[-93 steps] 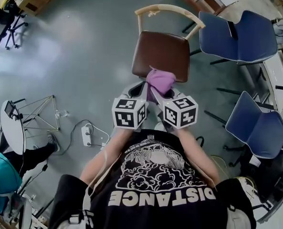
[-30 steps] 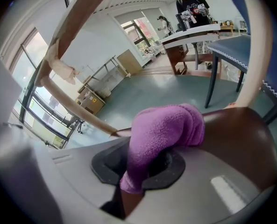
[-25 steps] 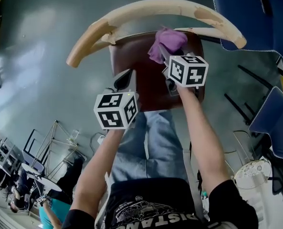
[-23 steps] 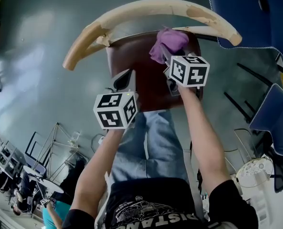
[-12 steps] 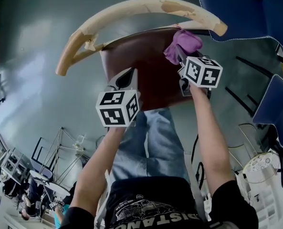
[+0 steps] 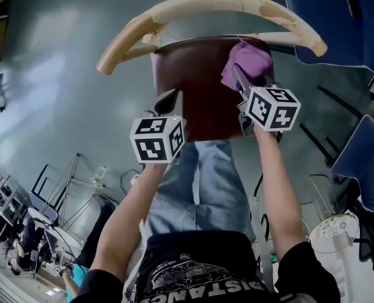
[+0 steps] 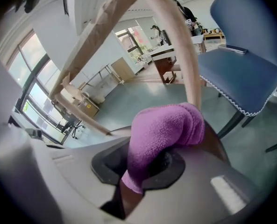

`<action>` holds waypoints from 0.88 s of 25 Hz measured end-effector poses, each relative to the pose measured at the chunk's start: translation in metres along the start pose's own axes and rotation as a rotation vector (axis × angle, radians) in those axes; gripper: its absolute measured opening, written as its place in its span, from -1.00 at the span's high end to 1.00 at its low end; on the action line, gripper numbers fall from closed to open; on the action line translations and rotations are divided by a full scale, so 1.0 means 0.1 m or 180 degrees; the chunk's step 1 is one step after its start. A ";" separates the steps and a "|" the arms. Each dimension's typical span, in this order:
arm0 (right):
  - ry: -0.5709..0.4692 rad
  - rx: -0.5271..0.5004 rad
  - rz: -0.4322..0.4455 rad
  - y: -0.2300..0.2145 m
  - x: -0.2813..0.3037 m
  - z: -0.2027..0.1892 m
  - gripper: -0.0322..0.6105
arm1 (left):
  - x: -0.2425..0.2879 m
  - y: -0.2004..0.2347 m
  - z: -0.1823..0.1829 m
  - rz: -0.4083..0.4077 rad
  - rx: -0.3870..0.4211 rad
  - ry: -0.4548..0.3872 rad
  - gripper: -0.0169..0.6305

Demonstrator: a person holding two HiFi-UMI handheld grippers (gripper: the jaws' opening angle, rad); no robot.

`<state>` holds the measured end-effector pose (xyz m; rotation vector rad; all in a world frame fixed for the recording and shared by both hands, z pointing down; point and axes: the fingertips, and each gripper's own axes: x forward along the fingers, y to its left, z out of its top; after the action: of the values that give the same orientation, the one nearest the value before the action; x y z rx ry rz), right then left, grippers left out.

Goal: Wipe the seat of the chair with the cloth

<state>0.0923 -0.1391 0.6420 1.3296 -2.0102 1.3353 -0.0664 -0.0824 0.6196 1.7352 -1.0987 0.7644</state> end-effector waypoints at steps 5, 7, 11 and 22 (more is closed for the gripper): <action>0.0183 -0.0101 0.0358 0.74 0.21 -0.31 0.70 | -0.22 0.37 -0.20 0.0163 -0.0138 -0.0015 0.95; 0.0285 -0.0133 0.0499 1.05 0.31 -0.48 0.70 | -0.31 0.50 -0.28 0.0203 -0.0199 -0.0037 0.95; 0.0536 -0.0290 0.0774 1.67 0.48 -0.90 0.70 | -0.52 0.74 -0.49 0.0263 -0.0331 -0.0091 0.95; 0.0812 -0.0475 0.0721 2.12 0.80 -1.66 0.70 | -0.80 1.08 -1.13 0.0219 -0.0488 -0.0111 0.95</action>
<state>-0.1579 -0.0145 0.6727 0.8398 -2.0791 1.3426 -0.2008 0.0298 0.6357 1.5941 -1.2141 0.6756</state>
